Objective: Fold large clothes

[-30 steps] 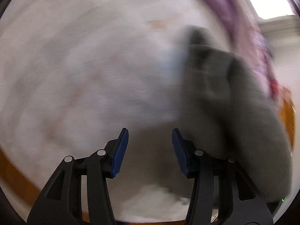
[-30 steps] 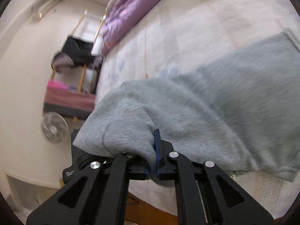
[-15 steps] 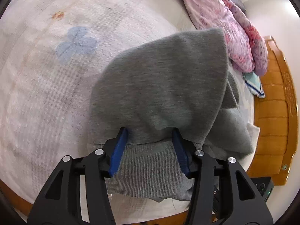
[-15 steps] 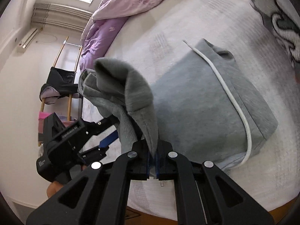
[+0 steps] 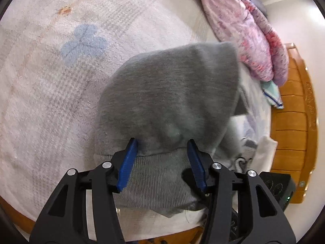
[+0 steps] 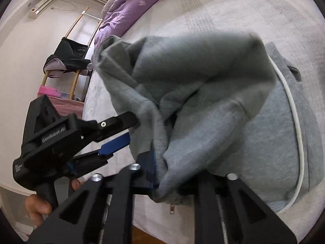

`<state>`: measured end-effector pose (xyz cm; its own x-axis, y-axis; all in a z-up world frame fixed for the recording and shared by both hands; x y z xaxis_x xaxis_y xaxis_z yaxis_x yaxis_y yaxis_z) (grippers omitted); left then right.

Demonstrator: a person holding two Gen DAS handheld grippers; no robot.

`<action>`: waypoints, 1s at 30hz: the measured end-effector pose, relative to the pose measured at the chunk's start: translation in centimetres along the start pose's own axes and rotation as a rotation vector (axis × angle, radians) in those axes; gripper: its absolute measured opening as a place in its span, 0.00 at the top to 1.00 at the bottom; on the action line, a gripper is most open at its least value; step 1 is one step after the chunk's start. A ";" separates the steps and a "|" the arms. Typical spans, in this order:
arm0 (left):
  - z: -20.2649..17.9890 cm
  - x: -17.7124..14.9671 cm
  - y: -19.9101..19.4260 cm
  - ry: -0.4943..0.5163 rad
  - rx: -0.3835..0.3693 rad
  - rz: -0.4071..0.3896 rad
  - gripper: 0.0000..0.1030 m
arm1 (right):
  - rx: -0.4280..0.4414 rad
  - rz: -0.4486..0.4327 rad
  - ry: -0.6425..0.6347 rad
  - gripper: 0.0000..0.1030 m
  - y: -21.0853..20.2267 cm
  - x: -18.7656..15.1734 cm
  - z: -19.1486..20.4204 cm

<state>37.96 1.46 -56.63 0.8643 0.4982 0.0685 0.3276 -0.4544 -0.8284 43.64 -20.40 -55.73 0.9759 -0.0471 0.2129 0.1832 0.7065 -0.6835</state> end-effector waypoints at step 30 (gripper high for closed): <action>-6.1 -2.6 7.5 0.239 0.206 0.159 0.42 | -0.392 0.049 0.066 0.77 -9.3 -0.5 -5.8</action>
<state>40.51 -7.77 -59.65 0.9711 0.2358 0.0377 0.1190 -0.3414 -0.9323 42.15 -31.01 -53.53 0.9878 -0.0746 0.1369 0.1553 0.3871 -0.9089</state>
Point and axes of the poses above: each gripper's, at about its wrist camera, not at the fingertips, and y roughly the way its jaws point, z to its left, x to its top, the point moved 1 cm from there along y, roughly the way its jaws point
